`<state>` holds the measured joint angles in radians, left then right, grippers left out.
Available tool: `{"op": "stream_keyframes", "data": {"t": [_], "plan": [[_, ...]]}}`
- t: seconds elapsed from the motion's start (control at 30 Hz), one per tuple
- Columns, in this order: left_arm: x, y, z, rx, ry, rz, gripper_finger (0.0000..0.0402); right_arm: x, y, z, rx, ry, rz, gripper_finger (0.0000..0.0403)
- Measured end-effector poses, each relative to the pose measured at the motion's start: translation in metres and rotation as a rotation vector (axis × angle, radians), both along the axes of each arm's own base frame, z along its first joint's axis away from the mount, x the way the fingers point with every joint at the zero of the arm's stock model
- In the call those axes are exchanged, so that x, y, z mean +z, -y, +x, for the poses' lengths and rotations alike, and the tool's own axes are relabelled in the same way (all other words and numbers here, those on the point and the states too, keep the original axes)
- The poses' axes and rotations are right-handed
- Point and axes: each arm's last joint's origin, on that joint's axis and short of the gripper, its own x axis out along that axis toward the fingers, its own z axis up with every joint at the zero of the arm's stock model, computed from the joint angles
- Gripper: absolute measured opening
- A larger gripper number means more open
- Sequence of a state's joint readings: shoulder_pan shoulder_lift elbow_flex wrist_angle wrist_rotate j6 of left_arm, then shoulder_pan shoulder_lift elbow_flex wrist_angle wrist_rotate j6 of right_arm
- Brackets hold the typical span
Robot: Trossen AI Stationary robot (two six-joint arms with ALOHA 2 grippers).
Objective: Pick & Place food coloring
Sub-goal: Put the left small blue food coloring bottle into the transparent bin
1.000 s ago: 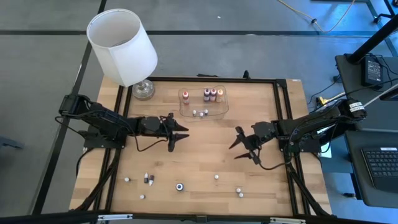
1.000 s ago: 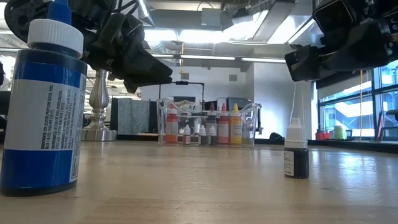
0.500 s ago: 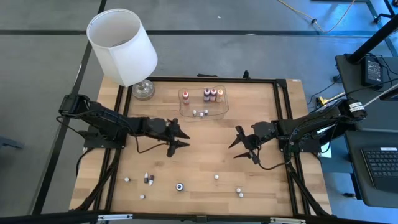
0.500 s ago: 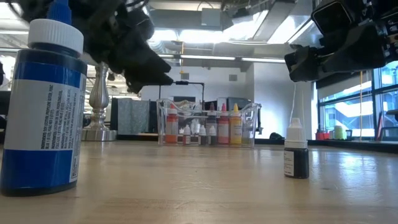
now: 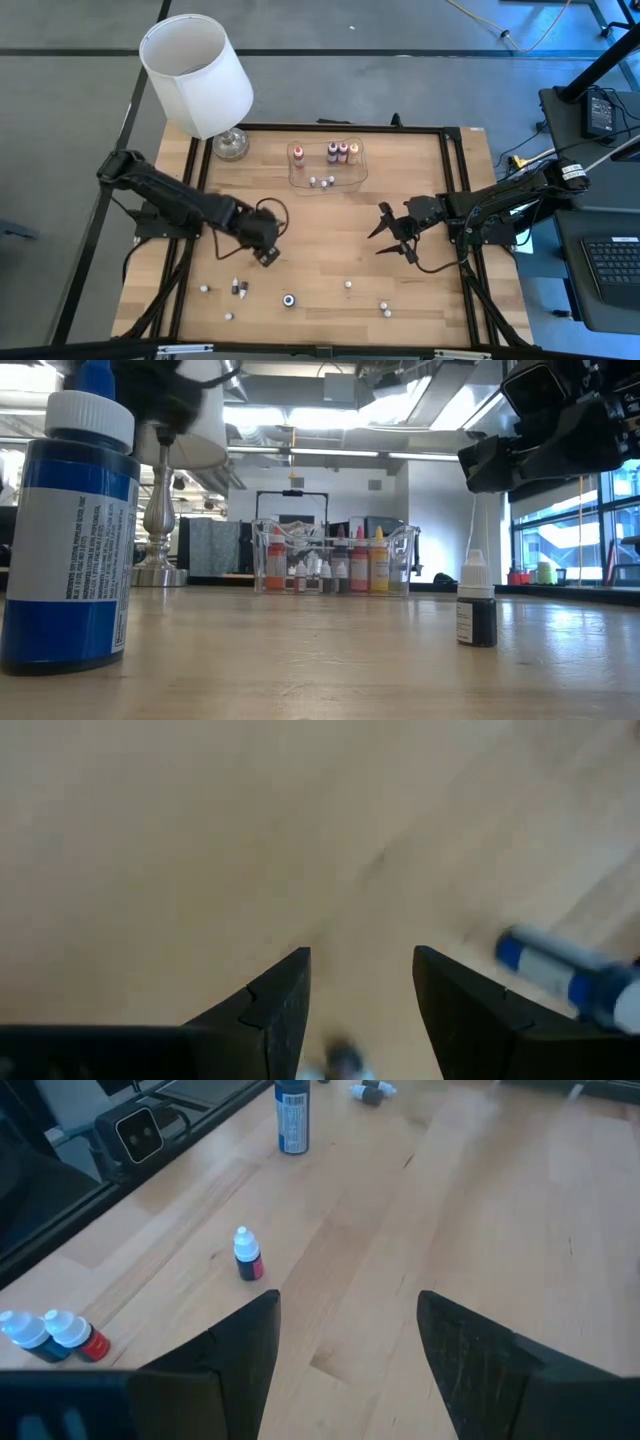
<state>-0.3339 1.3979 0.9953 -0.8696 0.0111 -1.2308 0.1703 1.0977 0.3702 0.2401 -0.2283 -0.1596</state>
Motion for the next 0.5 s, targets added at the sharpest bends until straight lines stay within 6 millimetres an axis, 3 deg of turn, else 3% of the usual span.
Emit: {"op": "stream_keyframes", "data": {"t": [0.23,0.5], "plan": [[-0.004,0.038,-0.041,0.29,-0.248,-0.004,0.0171,0.0,0.0,0.0,0.0,0.001,-0.001,0.0237],[-0.004,0.077,-0.073,0.473,-0.283,-0.028,0.0171,0.001,0.0,0.0,0.003,0.012,-0.004,0.0237]]}}
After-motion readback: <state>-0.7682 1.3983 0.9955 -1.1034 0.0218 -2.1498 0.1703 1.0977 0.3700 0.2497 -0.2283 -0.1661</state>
